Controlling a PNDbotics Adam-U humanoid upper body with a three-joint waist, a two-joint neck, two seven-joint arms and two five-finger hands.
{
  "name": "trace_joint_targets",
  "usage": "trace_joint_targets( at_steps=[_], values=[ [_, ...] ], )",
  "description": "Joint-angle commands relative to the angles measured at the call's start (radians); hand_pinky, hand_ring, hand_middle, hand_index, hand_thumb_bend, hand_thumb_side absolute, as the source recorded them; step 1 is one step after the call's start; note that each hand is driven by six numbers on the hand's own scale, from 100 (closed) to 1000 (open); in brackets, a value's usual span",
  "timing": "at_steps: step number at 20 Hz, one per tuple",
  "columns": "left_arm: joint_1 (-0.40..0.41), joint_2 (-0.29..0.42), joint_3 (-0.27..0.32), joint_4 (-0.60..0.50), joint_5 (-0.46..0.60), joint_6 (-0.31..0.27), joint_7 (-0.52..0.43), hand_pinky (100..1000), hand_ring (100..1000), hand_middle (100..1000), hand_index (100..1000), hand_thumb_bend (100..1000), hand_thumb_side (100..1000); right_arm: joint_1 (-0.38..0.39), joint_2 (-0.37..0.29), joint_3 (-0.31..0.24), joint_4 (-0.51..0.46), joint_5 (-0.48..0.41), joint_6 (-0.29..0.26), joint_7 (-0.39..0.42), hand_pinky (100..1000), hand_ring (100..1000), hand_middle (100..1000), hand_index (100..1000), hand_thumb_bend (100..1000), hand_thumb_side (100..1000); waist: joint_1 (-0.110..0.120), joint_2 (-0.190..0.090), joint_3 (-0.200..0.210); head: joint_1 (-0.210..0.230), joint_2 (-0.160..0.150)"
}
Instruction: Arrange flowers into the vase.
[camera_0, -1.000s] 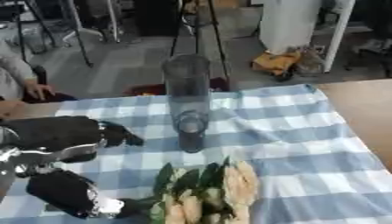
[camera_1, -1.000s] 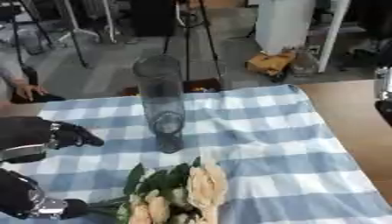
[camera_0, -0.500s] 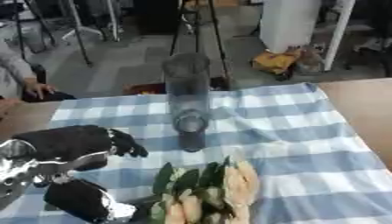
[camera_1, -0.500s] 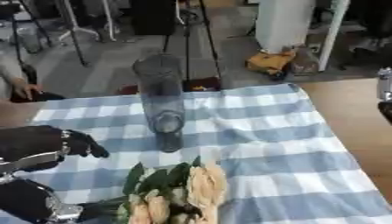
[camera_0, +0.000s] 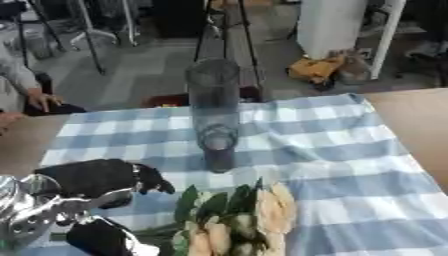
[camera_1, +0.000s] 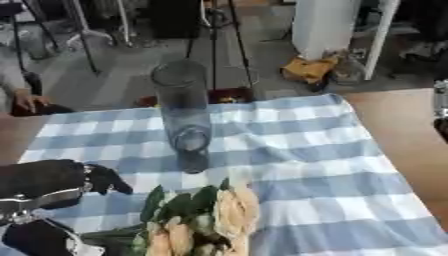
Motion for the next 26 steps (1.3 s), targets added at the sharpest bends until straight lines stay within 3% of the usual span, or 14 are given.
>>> trace_joint_targets(
  at_steps=[1,19,26],
  values=[
    [-0.006,0.009,0.005,0.013,-0.025,-0.022,0.000,623,797,842,929,361,685,-0.012,-0.015,-0.004,-0.015,-0.007,0.000,0.000,794,785,744,855,100,926,-0.002,-0.012,-0.002,0.002,-0.013],
    [0.005,-0.039,-0.034,0.144,-0.125,-0.113,0.028,629,821,862,924,362,669,-0.015,-0.009,-0.002,-0.015,-0.011,0.001,0.000,795,786,742,854,100,928,-0.003,-0.005,-0.014,0.011,-0.019],
    [0.007,-0.070,-0.052,0.208,-0.171,-0.138,0.090,538,732,767,855,354,678,-0.018,-0.008,0.000,-0.015,-0.013,0.000,0.002,795,785,741,855,100,929,-0.006,-0.005,-0.015,0.012,-0.020]
  ],
)
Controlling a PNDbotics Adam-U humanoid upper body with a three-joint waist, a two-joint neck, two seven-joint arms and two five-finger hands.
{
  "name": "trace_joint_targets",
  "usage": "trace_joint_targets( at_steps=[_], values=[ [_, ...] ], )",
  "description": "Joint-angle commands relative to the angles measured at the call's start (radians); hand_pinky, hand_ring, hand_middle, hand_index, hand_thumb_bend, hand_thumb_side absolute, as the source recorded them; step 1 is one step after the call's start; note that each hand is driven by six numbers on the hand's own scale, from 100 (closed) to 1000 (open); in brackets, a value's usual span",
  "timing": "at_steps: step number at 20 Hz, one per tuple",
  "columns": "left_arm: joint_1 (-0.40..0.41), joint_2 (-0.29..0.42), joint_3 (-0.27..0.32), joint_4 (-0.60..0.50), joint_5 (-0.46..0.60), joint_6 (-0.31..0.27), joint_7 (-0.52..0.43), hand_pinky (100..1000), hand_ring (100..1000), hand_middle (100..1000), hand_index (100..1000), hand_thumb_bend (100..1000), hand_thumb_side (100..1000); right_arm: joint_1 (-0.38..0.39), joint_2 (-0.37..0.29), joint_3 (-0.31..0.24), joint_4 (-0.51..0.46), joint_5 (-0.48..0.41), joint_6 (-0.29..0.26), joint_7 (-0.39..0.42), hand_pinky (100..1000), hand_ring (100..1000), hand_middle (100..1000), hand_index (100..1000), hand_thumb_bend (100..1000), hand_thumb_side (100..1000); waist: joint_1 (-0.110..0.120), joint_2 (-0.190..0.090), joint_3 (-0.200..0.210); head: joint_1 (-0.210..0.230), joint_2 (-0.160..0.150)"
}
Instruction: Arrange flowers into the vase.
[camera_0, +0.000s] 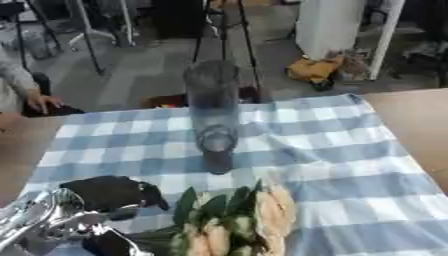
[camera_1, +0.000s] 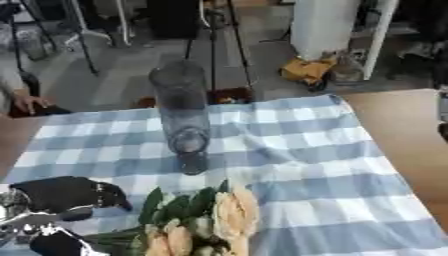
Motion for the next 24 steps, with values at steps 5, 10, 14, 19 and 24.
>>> trace_joint_targets(
  at_steps=[5,10,14,19,24],
  values=[
    [-0.003,-0.015,-0.006,0.047,-0.044,-0.025,0.072,491,670,701,808,363,679,-0.013,-0.012,-0.001,-0.015,-0.009,0.000,0.003,795,785,739,855,100,930,-0.005,-0.014,-0.003,0.003,-0.018],
    [0.008,-0.034,-0.013,0.088,-0.038,-0.028,0.106,502,679,689,792,381,672,-0.012,-0.010,-0.002,-0.015,-0.011,0.002,0.003,795,784,736,855,100,928,-0.006,-0.011,-0.005,0.004,-0.019],
    [0.017,-0.045,-0.017,0.116,-0.021,-0.031,0.123,500,683,685,785,364,658,-0.012,-0.009,-0.003,-0.015,-0.012,0.004,0.002,796,783,735,854,100,932,-0.007,-0.009,-0.008,0.005,-0.019],
    [0.031,-0.058,-0.022,0.146,-0.046,-0.054,0.157,519,722,727,822,339,647,-0.012,-0.006,-0.004,-0.015,-0.014,0.004,0.001,795,782,733,852,100,936,-0.010,-0.007,-0.010,0.005,-0.022],
    [0.044,-0.071,-0.015,0.157,-0.125,-0.090,0.212,518,727,732,816,243,669,-0.011,-0.003,-0.005,-0.015,-0.017,0.004,0.000,796,783,732,852,100,935,-0.011,-0.005,-0.011,0.006,-0.026]
  ],
)
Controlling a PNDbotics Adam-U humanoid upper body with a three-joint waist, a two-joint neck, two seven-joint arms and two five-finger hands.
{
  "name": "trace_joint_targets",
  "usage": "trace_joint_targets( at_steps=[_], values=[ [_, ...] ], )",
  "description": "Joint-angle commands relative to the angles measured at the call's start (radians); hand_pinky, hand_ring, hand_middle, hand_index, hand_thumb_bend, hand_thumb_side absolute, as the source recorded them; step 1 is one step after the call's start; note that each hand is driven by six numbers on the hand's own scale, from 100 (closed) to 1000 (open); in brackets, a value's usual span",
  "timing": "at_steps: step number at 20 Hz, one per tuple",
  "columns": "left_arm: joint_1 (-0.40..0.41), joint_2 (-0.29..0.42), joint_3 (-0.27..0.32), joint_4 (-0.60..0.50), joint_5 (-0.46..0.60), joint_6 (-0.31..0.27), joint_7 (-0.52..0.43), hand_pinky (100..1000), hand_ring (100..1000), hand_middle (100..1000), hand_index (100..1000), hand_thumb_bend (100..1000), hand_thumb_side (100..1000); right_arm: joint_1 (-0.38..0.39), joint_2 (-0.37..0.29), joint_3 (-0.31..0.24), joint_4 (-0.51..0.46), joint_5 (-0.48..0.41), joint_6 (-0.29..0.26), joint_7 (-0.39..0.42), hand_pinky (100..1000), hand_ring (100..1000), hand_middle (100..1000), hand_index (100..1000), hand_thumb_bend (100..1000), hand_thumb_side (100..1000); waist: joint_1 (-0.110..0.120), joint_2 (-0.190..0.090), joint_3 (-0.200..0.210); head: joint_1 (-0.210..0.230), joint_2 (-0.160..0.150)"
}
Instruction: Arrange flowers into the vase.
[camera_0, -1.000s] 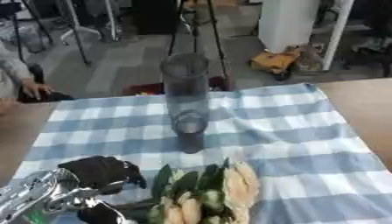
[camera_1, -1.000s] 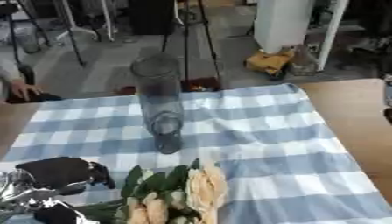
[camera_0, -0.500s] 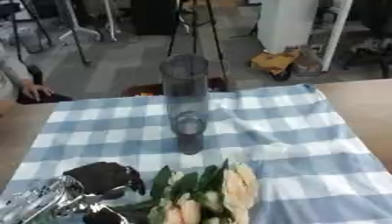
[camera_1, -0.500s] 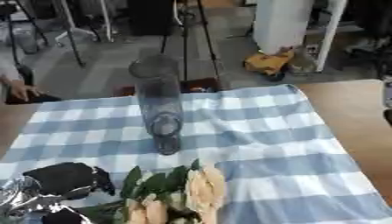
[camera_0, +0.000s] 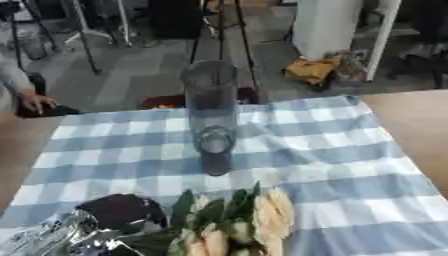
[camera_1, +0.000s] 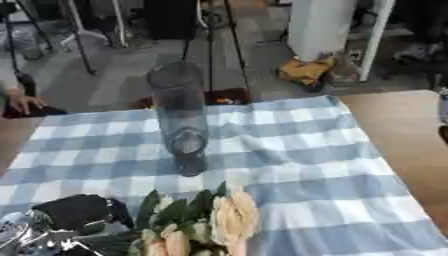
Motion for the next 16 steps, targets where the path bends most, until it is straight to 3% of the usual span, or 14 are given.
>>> trace_joint_targets(
  at_steps=[1,10,12,16],
  values=[
    [-0.003,0.003,0.015,0.005,-0.051,-0.015,0.035,517,727,732,815,228,670,-0.008,-0.013,-0.005,-0.015,-0.010,0.001,-0.002,796,783,732,851,100,935,-0.005,-0.014,-0.001,0.005,-0.012],
    [0.009,-0.020,0.017,0.043,-0.091,-0.018,0.066,494,713,726,806,183,679,-0.003,-0.008,-0.006,-0.015,-0.014,0.002,-0.001,797,784,731,851,100,935,-0.005,-0.012,-0.004,0.008,-0.020],
    [0.008,-0.024,0.016,0.052,-0.087,-0.017,0.063,512,746,781,879,225,676,-0.003,-0.007,-0.006,-0.015,-0.016,0.002,0.000,797,784,730,851,100,935,-0.005,-0.012,-0.003,0.008,-0.020],
    [0.006,-0.028,0.017,0.061,-0.082,-0.011,0.055,521,762,807,902,243,682,-0.002,-0.006,-0.005,-0.015,-0.018,0.001,0.001,797,784,730,851,100,936,-0.004,-0.011,-0.003,0.009,-0.023]
  ],
)
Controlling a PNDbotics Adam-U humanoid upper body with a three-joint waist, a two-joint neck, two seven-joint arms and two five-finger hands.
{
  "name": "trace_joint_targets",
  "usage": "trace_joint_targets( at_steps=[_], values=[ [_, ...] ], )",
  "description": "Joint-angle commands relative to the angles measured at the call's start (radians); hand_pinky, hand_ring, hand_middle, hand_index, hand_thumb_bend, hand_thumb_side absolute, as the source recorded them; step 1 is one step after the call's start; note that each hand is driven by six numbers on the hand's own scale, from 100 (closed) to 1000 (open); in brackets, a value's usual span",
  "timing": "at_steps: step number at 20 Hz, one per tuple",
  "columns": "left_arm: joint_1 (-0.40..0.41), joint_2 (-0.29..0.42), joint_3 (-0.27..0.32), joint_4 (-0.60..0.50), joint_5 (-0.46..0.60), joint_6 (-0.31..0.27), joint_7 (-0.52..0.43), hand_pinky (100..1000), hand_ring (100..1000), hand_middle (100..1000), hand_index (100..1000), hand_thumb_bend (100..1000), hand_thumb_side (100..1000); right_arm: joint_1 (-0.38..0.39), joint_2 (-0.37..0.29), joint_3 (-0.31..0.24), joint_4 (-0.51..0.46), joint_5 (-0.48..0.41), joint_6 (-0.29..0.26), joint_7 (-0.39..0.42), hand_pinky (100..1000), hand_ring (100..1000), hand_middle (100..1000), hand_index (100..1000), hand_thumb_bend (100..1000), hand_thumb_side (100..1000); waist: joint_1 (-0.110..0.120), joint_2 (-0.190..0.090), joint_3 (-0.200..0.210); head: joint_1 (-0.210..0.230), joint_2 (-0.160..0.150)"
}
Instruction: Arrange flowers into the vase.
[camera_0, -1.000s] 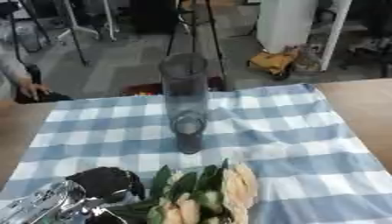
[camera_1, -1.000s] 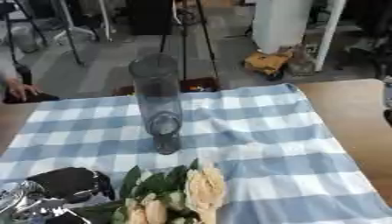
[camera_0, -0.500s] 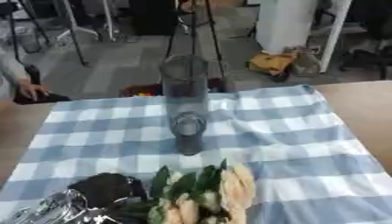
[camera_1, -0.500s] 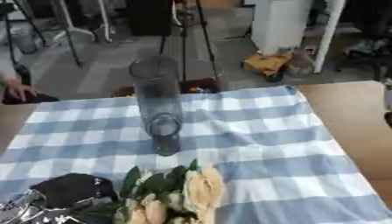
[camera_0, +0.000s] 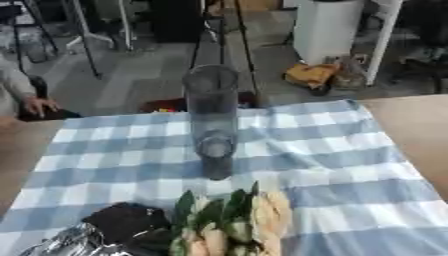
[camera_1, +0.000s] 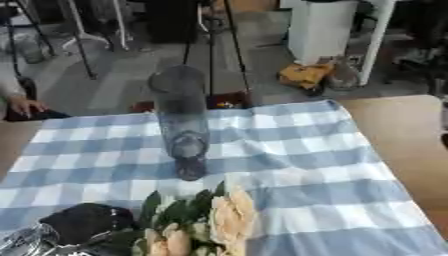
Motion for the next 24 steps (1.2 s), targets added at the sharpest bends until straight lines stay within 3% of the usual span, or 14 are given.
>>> trace_joint_targets(
  at_steps=[1,4,5,6,12,16,21,24],
  values=[
    [-0.013,0.007,0.014,0.005,-0.001,0.008,-0.005,523,765,825,914,246,683,-0.008,-0.013,-0.004,-0.015,-0.013,0.000,0.002,798,784,730,851,100,935,-0.004,-0.011,0.000,0.002,-0.013],
    [-0.012,0.007,0.016,0.004,0.001,0.011,-0.008,526,770,856,952,261,680,-0.006,-0.013,-0.005,-0.015,-0.013,0.002,0.003,797,784,729,851,100,936,-0.005,-0.010,-0.001,0.002,-0.014],
    [-0.012,0.008,0.017,0.004,0.002,0.012,-0.009,518,760,824,949,259,680,-0.006,-0.013,-0.005,-0.015,-0.013,0.003,0.003,797,784,729,851,100,936,-0.005,-0.010,-0.001,0.002,-0.014],
    [-0.011,0.008,0.018,0.004,0.005,0.014,-0.010,503,740,769,930,255,683,-0.006,-0.013,-0.005,-0.015,-0.013,0.004,0.003,797,785,729,851,100,937,-0.005,-0.009,-0.001,0.002,-0.014],
    [-0.011,0.002,0.025,0.019,0.024,0.030,0.009,410,644,683,841,236,681,-0.003,-0.010,-0.006,-0.015,-0.013,0.007,0.002,798,785,728,851,100,939,-0.006,-0.007,-0.002,0.003,-0.018],
    [-0.014,-0.002,0.028,0.025,0.016,0.034,0.033,353,582,621,775,177,685,-0.002,-0.010,-0.006,-0.015,-0.014,0.007,0.001,798,785,727,851,100,938,-0.006,-0.007,-0.004,0.004,-0.017],
    [-0.020,-0.008,0.032,0.038,-0.003,0.034,0.051,206,441,504,685,133,685,-0.001,-0.008,-0.005,-0.015,-0.015,0.007,0.001,798,785,726,851,100,939,-0.005,-0.006,-0.005,0.005,-0.021],
    [-0.023,-0.013,0.034,0.044,-0.013,0.029,0.060,183,418,492,672,113,681,0.000,-0.008,-0.006,-0.015,-0.015,0.008,0.001,799,785,726,851,100,938,-0.004,-0.006,-0.006,0.006,-0.020]
  ],
)
